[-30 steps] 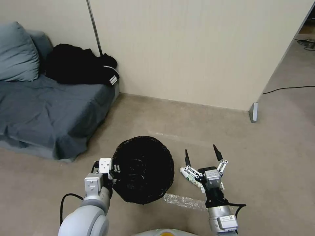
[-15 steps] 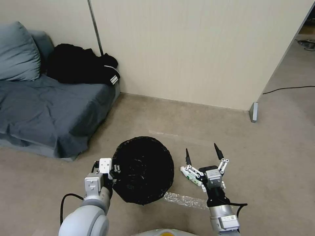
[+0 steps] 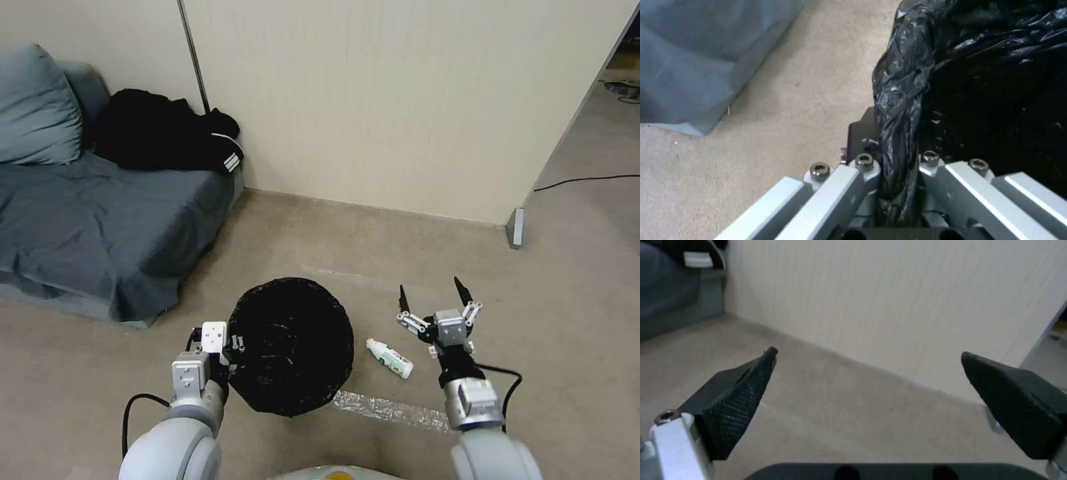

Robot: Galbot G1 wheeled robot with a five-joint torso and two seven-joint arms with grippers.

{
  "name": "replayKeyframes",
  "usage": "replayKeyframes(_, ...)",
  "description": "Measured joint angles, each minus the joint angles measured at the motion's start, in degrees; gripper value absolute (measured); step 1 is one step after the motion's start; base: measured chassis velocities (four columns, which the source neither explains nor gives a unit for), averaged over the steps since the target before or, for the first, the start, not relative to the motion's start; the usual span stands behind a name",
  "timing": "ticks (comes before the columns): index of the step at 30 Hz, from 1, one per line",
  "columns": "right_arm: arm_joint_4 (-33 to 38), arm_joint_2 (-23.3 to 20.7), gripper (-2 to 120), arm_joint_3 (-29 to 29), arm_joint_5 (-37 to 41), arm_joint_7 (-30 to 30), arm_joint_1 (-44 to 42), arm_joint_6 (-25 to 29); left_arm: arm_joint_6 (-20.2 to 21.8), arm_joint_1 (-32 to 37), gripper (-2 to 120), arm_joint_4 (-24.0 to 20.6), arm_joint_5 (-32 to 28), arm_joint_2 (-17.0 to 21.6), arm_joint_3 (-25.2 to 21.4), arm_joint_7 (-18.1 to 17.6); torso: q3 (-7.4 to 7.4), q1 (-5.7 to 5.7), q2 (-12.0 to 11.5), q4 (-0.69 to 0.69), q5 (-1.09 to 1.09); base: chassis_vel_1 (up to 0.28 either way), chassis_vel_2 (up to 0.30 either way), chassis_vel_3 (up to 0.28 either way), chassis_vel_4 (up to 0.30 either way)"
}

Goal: Pick up the trash bin, then pick up the garbage from the floor and place it into the trash bin.

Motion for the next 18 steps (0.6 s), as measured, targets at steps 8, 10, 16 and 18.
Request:
replayKeyframes(8, -3.95, -6.43, 100, 2.20, 5.23, -9.43, 3.19, -4.85, -0.02, -0.45, 0, 0.55, -0.02, 0.00, 0.20, 0.03, 0.00, 0.00, 0.00, 0.00, 0.00, 0.000, 0.000, 0.000, 0.000)
replayKeyframes(10, -5.98, -8.54, 100, 2.52, 5.31, -13.19, 3.83, -4.77, -0.03, -0.54, 0, 0.75, -0.01, -0.02, 0.33, 0.03, 0.00, 0.00, 0.00, 0.00, 0.00, 0.000, 0.000, 0.000, 0.000)
replayKeyframes(16, -10.67, -11.68, 100, 2.37, 4.69, -18.23, 5.32, -3.26, -0.07, -0.64, 0, 0.95, 0.12, -0.12, 0.61, 0.06, 0.00, 0.00, 0.00, 0.00, 0.00, 0.000, 0.000, 0.000, 0.000)
replayKeyframes(18, -12.68, -12.69, 100, 2.04, 4.33, -19.92, 6.04, -2.23, -0.07, -0.68, 0, 1.04, 0.21, -0.17, 0.67, 0.08, 0.00, 0.00, 0.00, 0.00, 0.00, 0.000, 0.000, 0.000, 0.000)
